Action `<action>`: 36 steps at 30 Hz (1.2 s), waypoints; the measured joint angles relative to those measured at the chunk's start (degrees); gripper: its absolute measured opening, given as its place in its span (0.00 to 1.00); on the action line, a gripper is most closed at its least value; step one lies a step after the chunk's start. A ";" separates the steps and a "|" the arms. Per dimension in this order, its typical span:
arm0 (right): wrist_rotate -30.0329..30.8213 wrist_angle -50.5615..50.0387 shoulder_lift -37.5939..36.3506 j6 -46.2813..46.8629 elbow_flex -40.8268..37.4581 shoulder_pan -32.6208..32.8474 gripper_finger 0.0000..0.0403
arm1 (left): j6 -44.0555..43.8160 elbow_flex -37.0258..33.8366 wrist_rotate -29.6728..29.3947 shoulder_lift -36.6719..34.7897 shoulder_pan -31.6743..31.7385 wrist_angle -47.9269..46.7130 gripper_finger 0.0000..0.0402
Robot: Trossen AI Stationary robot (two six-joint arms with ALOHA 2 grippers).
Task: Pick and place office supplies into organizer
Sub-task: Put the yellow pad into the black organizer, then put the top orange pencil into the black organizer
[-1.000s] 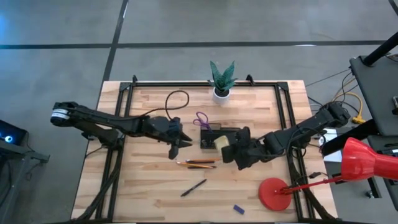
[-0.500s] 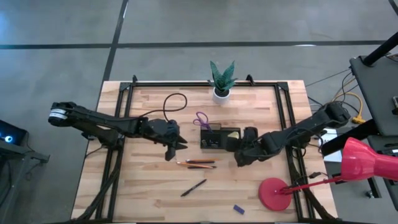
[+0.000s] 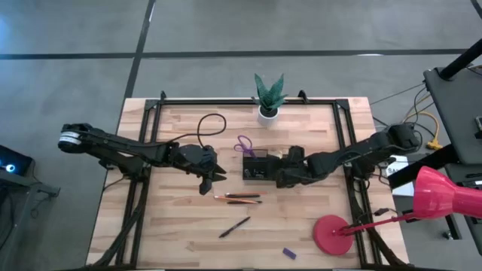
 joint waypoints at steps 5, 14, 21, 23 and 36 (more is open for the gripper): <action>-4.16 0.67 3.28 0.02 0.01 -0.92 0.02 | 0.00 0.00 -0.02 0.00 0.00 0.13 0.26; -9.88 -0.19 6.02 -0.65 0.11 -0.99 0.05 | 0.01 -0.14 -0.02 0.00 0.00 0.12 0.26; -10.84 -5.13 5.69 0.65 0.36 -0.99 0.25 | 0.11 -0.38 -0.02 0.00 0.00 0.19 0.26; -11.25 -8.03 5.63 0.66 0.92 -0.99 0.32 | 0.11 -0.48 -0.02 0.00 0.00 0.19 0.26; -12.08 -5.24 7.34 -62.79 15.48 4.59 0.51 | 2.72 -1.13 5.23 -0.02 -0.02 -3.45 0.26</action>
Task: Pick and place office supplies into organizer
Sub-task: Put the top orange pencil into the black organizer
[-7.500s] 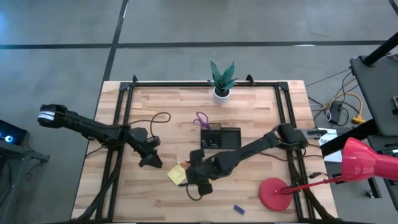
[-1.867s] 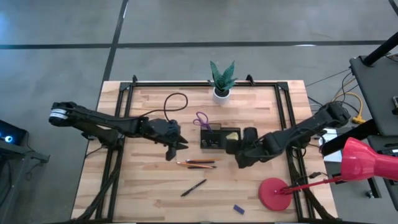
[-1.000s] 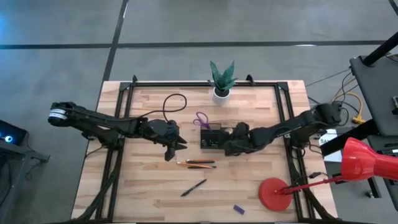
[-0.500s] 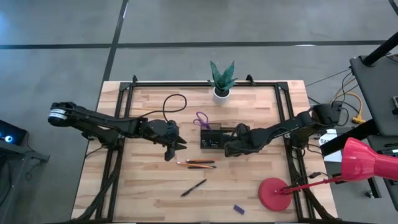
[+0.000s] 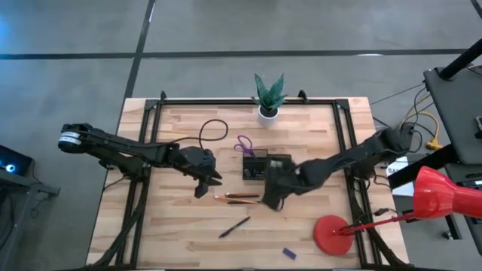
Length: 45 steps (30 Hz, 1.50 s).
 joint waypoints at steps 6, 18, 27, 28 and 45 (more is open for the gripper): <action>-2.20 -1.38 9.42 -26.20 8.12 2.20 0.50 | -1.05 -2.67 0.52 -0.27 -0.27 -3.76 0.26; -5.96 -14.12 21.54 -13.36 15.33 2.51 0.12 | -7.68 -8.43 1.16 -0.37 -3.58 3.56 0.26; -7.61 -9.48 16.64 -5.02 9.50 1.62 0.02 | -7.57 -8.51 1.11 -0.26 -3.76 7.58 0.26; -7.47 -8.89 16.30 -7.50 8.91 1.72 0.02 | -7.51 -8.51 1.11 -0.26 -3.76 7.45 0.26; -9.20 -0.03 16.30 -22.29 2.07 -2.60 0.02 | -5.46 -8.62 -0.39 -0.24 -3.72 7.61 0.26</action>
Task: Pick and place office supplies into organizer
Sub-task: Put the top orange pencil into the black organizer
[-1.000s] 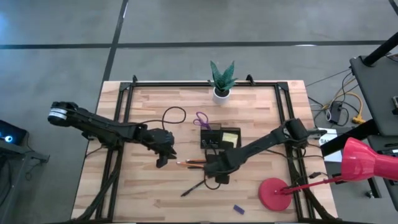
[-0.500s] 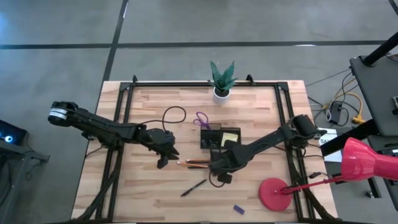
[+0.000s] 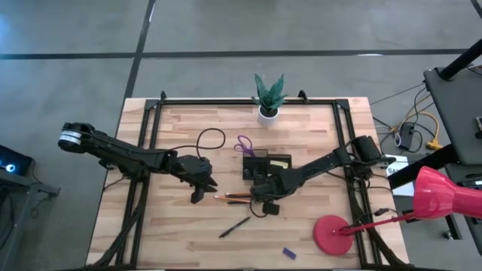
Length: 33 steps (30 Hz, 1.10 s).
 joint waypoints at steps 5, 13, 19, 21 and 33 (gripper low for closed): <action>-2.46 -0.01 0.00 -1.78 -0.30 -0.23 0.02 | 1.08 0.00 0.00 0.01 0.00 0.00 0.26; -2.52 2.50 0.00 -1.96 -1.67 -0.39 0.02 | 1.25 0.00 -0.02 0.02 0.04 0.00 0.26; -2.49 3.25 0.02 -1.98 -2.77 -0.38 0.02 | 1.30 0.00 -0.02 0.02 0.04 0.00 0.26; -2.47 3.42 0.00 -1.98 -2.97 -0.38 0.02 | 1.30 0.00 -0.02 0.02 0.04 0.00 0.26; -2.34 5.98 -0.04 -1.78 -3.91 -0.62 0.02 | 4.79 -0.04 0.14 2.56 0.04 3.37 0.26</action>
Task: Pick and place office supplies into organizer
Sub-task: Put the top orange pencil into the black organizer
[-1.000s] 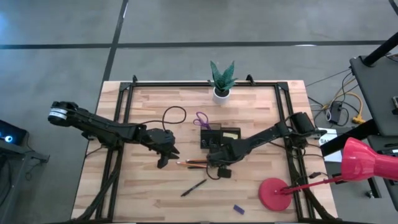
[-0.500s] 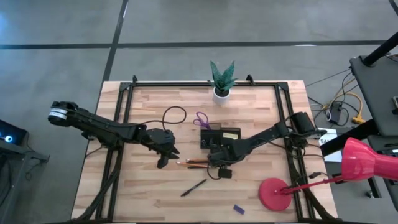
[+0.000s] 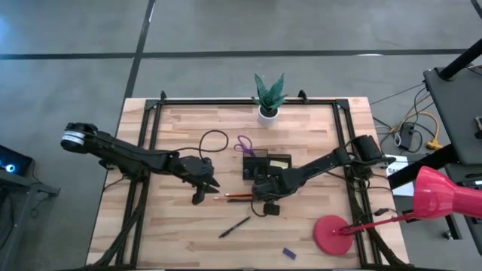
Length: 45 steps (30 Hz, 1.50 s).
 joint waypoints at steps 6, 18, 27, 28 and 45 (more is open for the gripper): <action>-0.02 1.04 0.00 0.06 -0.09 0.00 0.02 | 0.70 0.28 1.94 8.09 -0.22 6.90 0.26; -0.07 2.40 0.09 3.10 -0.04 0.00 0.02 | 2.22 0.57 -4.03 12.75 -1.69 6.80 0.26; -0.04 2.47 0.09 3.10 -0.04 0.00 0.02 | 5.45 1.11 -8.99 14.35 -1.75 6.77 0.26; -0.04 2.49 0.11 3.08 -0.04 0.00 0.02 | 5.37 1.11 -8.57 14.57 -1.75 6.77 0.26; -0.02 2.51 0.13 3.49 -0.04 0.00 0.02 | 5.58 1.54 -5.76 17.65 -1.81 7.36 0.26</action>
